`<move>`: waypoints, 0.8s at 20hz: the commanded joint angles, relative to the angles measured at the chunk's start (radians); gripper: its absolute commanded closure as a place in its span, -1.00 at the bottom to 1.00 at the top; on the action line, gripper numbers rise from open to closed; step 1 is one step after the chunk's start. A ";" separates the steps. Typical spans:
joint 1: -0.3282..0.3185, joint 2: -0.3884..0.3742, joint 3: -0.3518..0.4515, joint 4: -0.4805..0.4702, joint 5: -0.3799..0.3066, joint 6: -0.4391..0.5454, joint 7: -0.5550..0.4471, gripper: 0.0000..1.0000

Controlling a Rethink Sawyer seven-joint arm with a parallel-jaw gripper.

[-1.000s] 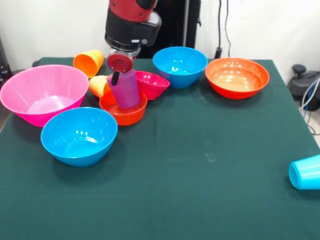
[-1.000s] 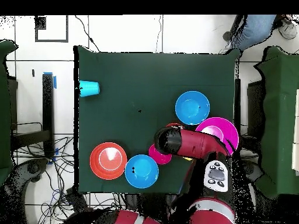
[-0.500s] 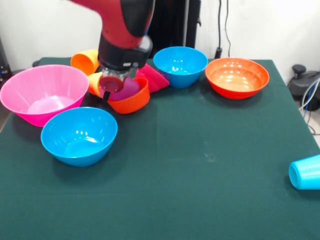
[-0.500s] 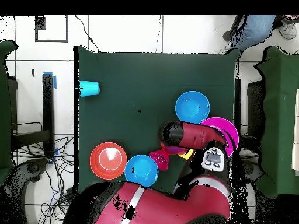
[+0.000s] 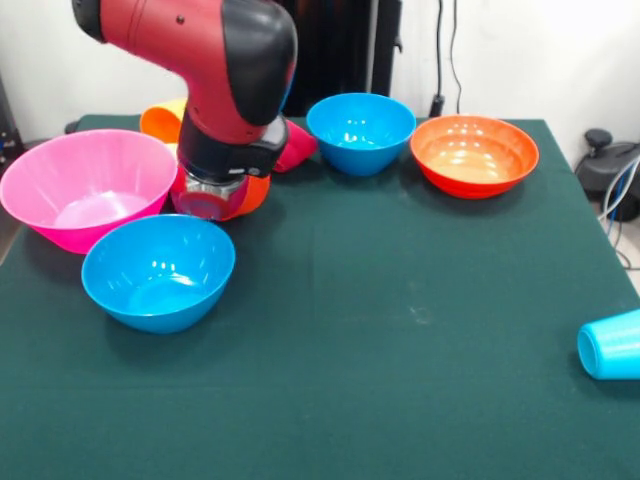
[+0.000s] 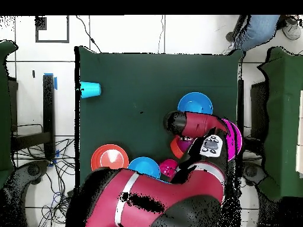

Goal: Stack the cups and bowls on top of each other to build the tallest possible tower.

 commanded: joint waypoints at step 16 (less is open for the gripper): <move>0.098 -0.259 0.123 0.366 0.350 0.284 0.080 1.00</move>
